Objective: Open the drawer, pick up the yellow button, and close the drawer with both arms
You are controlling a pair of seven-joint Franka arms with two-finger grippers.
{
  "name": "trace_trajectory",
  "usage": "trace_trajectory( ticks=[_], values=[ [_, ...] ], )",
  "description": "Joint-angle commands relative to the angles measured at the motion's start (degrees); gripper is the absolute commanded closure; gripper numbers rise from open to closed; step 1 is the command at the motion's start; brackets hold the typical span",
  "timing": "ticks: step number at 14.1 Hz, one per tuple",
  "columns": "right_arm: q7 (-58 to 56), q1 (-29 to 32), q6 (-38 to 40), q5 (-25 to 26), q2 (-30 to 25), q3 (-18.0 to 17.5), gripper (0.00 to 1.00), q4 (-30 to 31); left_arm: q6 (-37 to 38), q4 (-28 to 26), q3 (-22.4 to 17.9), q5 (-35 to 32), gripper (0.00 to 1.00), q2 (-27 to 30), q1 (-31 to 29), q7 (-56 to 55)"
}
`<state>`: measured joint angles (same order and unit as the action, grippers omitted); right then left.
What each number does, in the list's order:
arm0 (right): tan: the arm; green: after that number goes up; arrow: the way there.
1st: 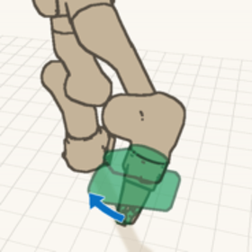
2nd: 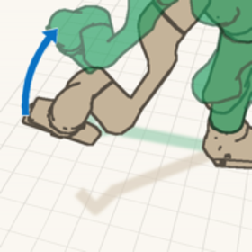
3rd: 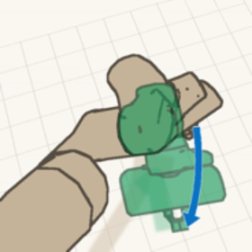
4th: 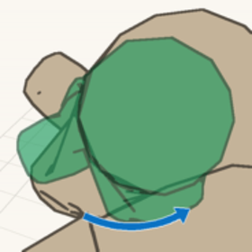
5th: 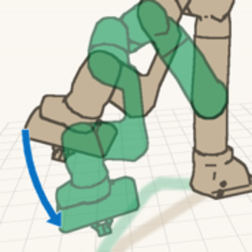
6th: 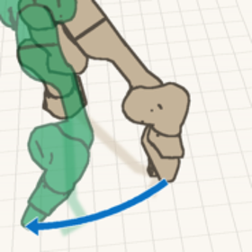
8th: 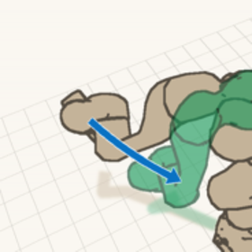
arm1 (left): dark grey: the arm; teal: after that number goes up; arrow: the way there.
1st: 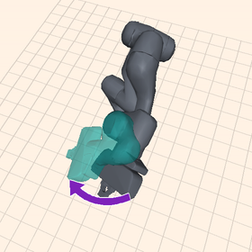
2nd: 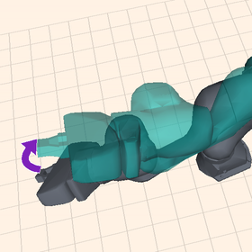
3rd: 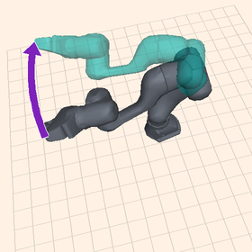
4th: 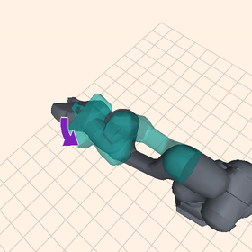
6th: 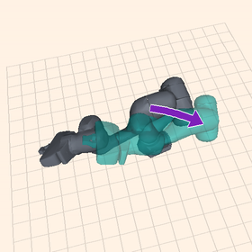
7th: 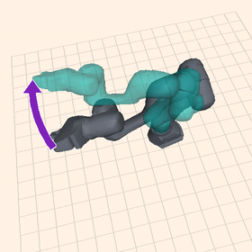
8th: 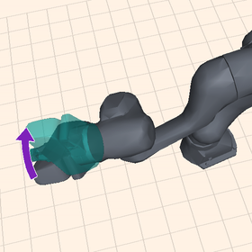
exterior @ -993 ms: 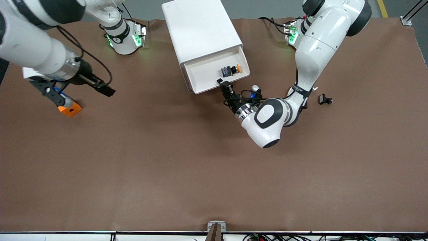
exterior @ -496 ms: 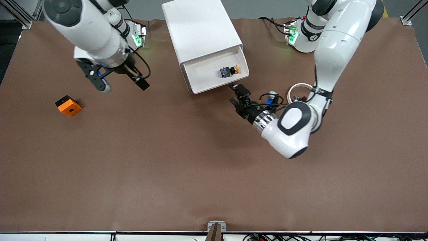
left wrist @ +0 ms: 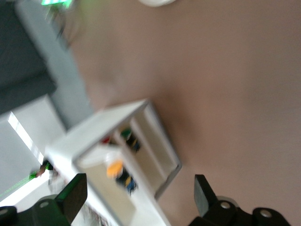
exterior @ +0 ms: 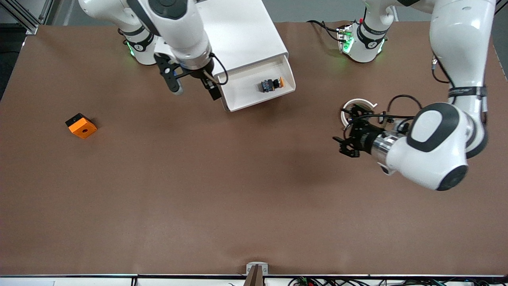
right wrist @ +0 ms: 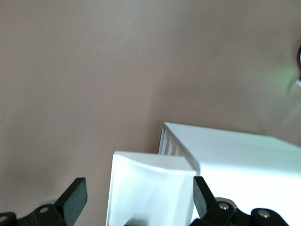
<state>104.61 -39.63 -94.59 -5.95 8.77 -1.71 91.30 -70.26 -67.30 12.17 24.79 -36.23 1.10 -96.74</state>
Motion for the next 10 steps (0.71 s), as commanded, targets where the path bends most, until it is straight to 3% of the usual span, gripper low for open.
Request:
trace_trajectory(
  ticks=[1, 5, 10],
  values=[
    [8.39, -3.77, -0.77, 0.06, 2.47, 0.74, 0.0, -1.82, -3.91, -1.17, -0.13, -8.23, 0.0, 2.38, -0.84, 16.62],
    [17.28, -7.3, -0.77, 0.14, 7.48, 0.65, 0.0, -4.81, -6.03, -1.78, 0.48, -17.57, 0.0, 3.61, -0.75, 31.57],
    [22.74, -9.32, -0.77, -0.03, 15.21, 0.74, 0.0, -12.01, -6.9, -2.93, 0.39, -17.84, 0.0, 8.54, -1.63, 43.82]
  ],
)
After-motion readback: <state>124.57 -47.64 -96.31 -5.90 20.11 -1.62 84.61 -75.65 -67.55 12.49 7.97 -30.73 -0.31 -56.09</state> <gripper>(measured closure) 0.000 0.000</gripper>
